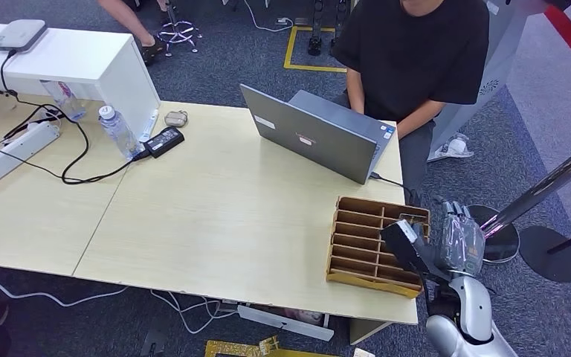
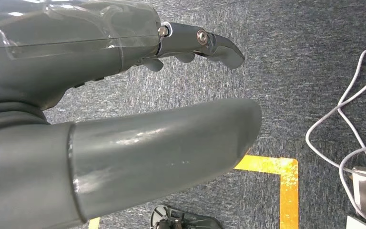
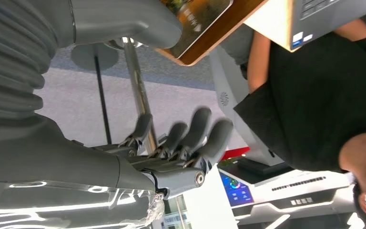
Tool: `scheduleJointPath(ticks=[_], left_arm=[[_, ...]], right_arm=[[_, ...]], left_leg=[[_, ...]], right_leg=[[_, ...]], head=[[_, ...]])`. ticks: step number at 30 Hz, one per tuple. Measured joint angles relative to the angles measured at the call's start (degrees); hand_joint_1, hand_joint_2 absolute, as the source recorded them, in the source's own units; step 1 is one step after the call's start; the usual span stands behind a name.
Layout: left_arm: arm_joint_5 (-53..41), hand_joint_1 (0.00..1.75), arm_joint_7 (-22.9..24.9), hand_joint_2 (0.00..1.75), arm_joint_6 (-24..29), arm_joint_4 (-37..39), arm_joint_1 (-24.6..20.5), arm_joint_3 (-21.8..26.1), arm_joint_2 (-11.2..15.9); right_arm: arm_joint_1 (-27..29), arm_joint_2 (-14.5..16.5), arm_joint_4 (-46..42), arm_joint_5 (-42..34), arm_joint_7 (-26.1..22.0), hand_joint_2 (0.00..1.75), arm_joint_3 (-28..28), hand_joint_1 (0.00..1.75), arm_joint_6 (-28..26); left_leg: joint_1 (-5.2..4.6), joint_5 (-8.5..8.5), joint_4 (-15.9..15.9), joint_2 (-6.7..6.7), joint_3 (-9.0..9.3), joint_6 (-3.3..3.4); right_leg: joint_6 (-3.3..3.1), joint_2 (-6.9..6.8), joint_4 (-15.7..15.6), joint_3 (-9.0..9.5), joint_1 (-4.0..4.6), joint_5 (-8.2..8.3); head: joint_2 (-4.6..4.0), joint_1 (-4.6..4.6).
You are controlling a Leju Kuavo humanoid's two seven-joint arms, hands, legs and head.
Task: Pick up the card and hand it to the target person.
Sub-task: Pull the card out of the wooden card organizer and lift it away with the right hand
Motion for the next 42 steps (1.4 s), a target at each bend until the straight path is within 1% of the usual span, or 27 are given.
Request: scheduleJointPath(ticks=[5,9,14,17,27,42], left_arm=[[0.0,0.00,0.1,0.00,0.0,0.0,0.0,0.0,0.0],[0.0,0.00,0.1,0.00,0.0,0.0,0.0,0.0,0.0],[0.0,0.00,0.1,0.00,0.0,0.0,0.0,0.0,0.0],[0.0,0.00,0.1,0.00,0.0,0.0,0.0,0.0,0.0],[0.0,0.00,0.3,0.00,0.0,0.0,0.0,0.0,0.0],[0.0,0.00,0.5,0.00,0.0,0.0,0.0,0.0,0.0]], right_arm=[[-0.8,-2.3,-0.3,-1.4,1.5,1.75,1.9,1.03,2.9],[-1.3,-2.8,-0.3,-1.6,1.6,1.75,2.5,1.05,3.0],[-1.8,-3.2,-0.3,-1.8,1.6,1.75,3.4,0.98,3.3],[-2.0,-3.3,-0.3,-1.9,1.5,1.75,3.9,0.96,3.4],[-3.2,-3.4,-0.2,-2.0,1.2,1.75,5.5,1.00,4.2],[-4.1,-2.7,2.1,-2.8,-1.2,1.75,7.5,0.98,4.5]], left_leg=[[0.00,0.00,0.0,0.00,0.00,0.00],[0.00,0.00,0.0,0.00,0.00,0.00],[0.00,0.00,0.0,0.00,0.00,0.00],[0.00,0.00,0.0,0.00,0.00,0.00],[0.00,0.00,0.0,0.00,-0.01,0.00],[0.00,0.00,0.0,0.00,-0.01,0.00]], right_leg=[[0.00,0.00,0.0,0.00,0.00,0.00],[0.00,0.00,0.0,0.00,0.00,0.00],[0.00,0.00,0.0,0.00,0.00,0.00],[0.00,0.00,0.0,0.00,0.00,0.00],[0.00,0.00,0.0,0.00,0.00,0.00],[0.00,0.00,0.0,0.00,0.00,0.00]], head=[[0.00,-0.01],[0.00,-0.01],[0.00,-0.01],[0.00,-0.01],[0.00,-0.01],[0.00,-0.01]])
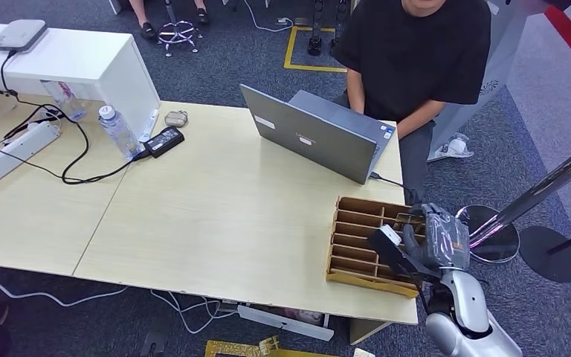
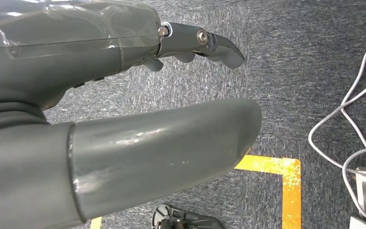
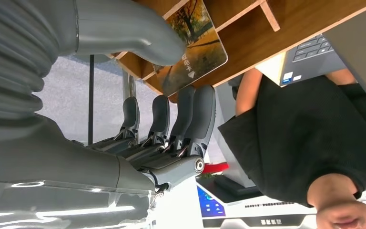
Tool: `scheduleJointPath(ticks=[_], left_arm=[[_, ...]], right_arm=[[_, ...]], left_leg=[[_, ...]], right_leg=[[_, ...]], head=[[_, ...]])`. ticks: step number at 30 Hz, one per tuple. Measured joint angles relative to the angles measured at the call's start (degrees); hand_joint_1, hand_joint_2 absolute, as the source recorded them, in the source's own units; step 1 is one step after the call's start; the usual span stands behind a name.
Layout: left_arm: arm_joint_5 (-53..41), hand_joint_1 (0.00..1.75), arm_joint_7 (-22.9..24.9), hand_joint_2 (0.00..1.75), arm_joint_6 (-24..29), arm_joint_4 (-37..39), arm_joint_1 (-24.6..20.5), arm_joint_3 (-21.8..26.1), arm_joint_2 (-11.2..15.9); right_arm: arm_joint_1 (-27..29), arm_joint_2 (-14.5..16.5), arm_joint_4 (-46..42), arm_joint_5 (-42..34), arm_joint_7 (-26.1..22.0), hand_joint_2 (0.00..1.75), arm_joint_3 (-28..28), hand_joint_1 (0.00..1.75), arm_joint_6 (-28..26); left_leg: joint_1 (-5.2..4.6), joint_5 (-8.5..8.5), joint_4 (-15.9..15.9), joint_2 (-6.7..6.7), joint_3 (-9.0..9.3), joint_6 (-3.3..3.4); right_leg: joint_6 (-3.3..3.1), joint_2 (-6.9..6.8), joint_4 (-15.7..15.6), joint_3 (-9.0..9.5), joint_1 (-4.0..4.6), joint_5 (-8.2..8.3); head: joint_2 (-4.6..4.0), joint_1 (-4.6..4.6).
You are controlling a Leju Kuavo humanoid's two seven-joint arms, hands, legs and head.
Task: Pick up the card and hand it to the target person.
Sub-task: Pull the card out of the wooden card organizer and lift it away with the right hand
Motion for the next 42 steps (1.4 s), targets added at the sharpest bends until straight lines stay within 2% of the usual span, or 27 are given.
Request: scheduleJointPath(ticks=[12,18,34,38,42], left_arm=[[-0.1,0.00,0.1,0.00,0.0,0.0,0.0,0.0,0.0],[-0.1,0.00,0.2,0.00,0.0,0.0,0.0,0.0,0.0],[-0.1,0.00,0.6,0.00,0.0,0.0,0.0,0.0,0.0],[-0.1,0.00,0.6,0.00,0.0,0.0,0.0,0.0,0.0],[-0.1,0.00,0.7,0.00,0.0,0.0,0.0,0.0,0.0]], right_arm=[[-0.4,0.4,1.7,-0.4,-0.2,1.75,1.1,0.89,0.0],[-0.6,0.6,2.4,-0.4,-0.1,1.75,1.3,0.89,0.0],[-1.3,0.9,3.7,0.5,0.0,1.75,1.5,1.21,0.2],[-1.4,1.0,3.8,0.8,0.1,1.75,1.5,1.34,0.2],[-1.5,1.1,3.9,0.8,0.2,1.75,1.5,1.33,0.0]], left_leg=[[0.00,0.00,0.0,0.00,0.00,0.00],[0.00,0.00,0.0,0.00,0.00,0.00],[0.00,0.00,0.0,0.00,0.00,0.00],[0.00,0.00,0.0,0.00,0.00,0.00],[0.00,0.00,0.0,0.00,0.01,0.00]], right_leg=[[0.00,0.00,0.0,0.00,0.00,0.00],[0.00,0.00,0.0,0.00,0.00,0.00],[0.00,0.00,0.0,0.00,0.00,0.00],[0.00,0.00,0.0,0.00,0.00,0.00],[0.00,0.01,0.0,0.00,0.00,0.00]], head=[[0.00,0.00],[0.00,0.00],[0.00,-0.01],[0.00,0.00],[0.00,-0.01]])
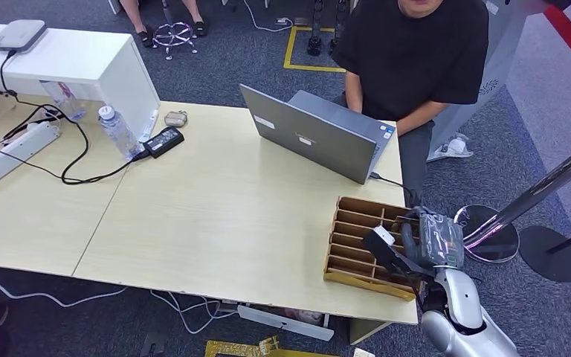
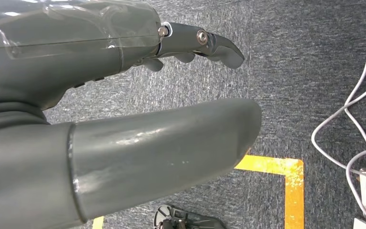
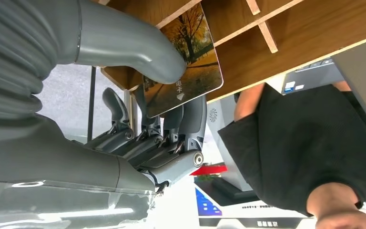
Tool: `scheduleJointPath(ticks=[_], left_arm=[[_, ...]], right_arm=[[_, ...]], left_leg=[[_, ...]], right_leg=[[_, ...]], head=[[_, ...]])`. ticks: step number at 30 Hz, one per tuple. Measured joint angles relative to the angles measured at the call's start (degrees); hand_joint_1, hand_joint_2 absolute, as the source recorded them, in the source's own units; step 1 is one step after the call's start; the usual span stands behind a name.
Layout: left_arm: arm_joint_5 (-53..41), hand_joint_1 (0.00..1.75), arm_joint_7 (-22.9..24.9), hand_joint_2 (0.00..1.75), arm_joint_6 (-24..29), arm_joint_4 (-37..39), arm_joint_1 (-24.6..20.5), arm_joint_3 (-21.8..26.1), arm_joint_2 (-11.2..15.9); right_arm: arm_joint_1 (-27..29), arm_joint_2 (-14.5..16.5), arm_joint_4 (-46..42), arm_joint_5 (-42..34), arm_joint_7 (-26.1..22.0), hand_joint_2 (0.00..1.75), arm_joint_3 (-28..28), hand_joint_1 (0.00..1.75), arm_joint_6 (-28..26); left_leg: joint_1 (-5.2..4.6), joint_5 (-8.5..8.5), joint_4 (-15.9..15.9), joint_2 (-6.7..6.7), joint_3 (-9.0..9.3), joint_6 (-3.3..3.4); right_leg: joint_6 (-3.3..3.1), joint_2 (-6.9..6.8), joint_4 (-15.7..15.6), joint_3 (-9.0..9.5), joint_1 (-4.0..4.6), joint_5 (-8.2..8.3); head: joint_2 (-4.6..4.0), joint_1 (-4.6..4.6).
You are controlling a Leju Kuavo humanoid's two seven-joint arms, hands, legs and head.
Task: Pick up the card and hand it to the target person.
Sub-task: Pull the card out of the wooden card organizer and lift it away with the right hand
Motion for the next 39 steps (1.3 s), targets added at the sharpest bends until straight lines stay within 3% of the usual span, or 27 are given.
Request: scheduleJointPath(ticks=[9,23,39], left_arm=[[0.0,0.00,0.0,0.00,0.0,0.0,0.0,0.0,0.0],[0.0,0.00,-0.1,0.00,0.0,0.0,0.0,0.0,0.0],[0.2,0.00,-0.1,0.00,0.0,0.0,0.1,0.0,0.0]], right_arm=[[0.0,0.2,0.0,0.0,-0.1,1.75,0.0,1.51,-0.4],[0.1,0.2,-0.8,1.3,0.9,1.75,-0.1,1.50,-1.1],[0.6,-1.7,-8.2,4.6,3.4,1.75,-1.2,1.50,-1.3]], left_leg=[[0.00,0.01,0.0,0.00,0.02,0.00],[0.00,0.01,0.0,0.01,0.02,0.00],[0.00,0.01,0.0,0.01,0.03,0.00]], right_leg=[[0.02,0.00,0.0,0.01,0.00,0.02],[0.02,0.00,0.0,0.01,0.00,0.02],[0.02,0.01,0.0,0.00,0.00,0.02]], head=[[0.00,0.01],[0.00,0.01],[0.00,0.01]])
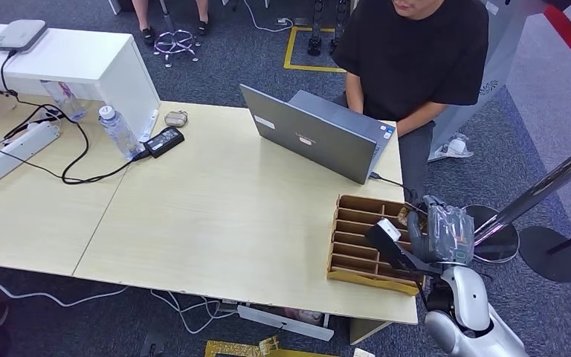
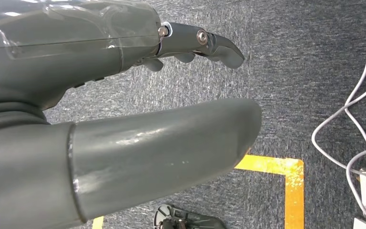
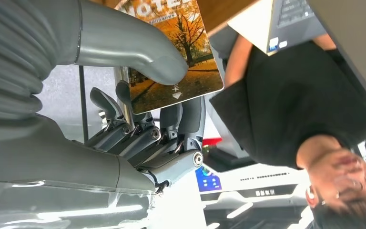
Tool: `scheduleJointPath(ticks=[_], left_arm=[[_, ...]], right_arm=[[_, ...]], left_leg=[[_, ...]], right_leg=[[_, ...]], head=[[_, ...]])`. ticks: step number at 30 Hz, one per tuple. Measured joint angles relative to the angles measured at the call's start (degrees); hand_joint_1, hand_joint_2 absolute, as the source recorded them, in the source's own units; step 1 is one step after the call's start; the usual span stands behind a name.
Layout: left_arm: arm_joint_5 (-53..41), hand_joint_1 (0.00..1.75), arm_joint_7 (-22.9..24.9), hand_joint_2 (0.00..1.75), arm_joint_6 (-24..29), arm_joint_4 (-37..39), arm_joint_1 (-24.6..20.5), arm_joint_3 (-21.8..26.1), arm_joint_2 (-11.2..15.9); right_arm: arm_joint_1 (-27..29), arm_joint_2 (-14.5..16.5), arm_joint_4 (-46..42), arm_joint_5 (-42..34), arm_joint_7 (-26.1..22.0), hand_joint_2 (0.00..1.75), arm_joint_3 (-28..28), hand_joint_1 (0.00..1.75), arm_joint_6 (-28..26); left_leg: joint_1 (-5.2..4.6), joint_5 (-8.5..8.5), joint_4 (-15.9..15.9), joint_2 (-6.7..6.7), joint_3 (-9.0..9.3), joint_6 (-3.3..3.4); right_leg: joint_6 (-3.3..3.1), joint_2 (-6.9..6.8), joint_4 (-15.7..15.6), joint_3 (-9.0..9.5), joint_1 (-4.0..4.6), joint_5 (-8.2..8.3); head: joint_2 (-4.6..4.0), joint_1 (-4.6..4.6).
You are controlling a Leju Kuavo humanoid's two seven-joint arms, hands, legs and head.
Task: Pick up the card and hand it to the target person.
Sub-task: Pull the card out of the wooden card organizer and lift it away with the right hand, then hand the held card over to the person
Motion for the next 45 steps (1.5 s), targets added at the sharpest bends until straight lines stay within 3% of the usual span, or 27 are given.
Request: scheduleJointPath(ticks=[13,22,34,45], left_arm=[[0.1,0.00,0.1,0.00,0.0,0.0,0.0,0.0,0.0],[-0.5,0.00,0.2,0.00,-0.1,0.0,0.0,0.0,0.0],[-1.4,0.00,0.6,0.00,-0.6,0.0,-0.1,-0.2,-0.1],[-1.5,0.00,0.8,0.00,-0.6,0.0,-0.1,-0.9,-0.1]], right_arm=[[-1.4,-1.1,-5.1,1.7,0.7,1.75,-1.7,1.46,0.8],[-6.6,-0.4,-4.1,-1.3,-2.7,1.75,-1.7,1.52,0.3],[-15.7,4.3,8.9,-6.2,-8.6,1.75,-1.7,1.58,-3.3],[-20.8,8.4,22.7,-7.0,-12.3,1.75,-1.7,1.58,-8.6]], left_leg=[[0.00,0.00,0.0,0.00,-0.01,0.00],[0.00,0.00,0.0,-0.01,-0.02,0.00],[0.00,0.01,0.0,-0.04,-0.05,0.00],[0.00,0.01,0.0,-0.06,-0.06,0.00]], right_leg=[[0.00,0.00,0.0,0.00,0.00,0.00],[0.01,-0.01,0.0,0.02,0.00,0.01],[0.01,-0.03,0.0,0.01,0.00,0.01],[0.01,-0.04,0.0,0.01,0.00,0.01]], head=[[0.00,-0.01],[0.00,-0.01],[0.00,-0.01],[0.00,-0.01]])
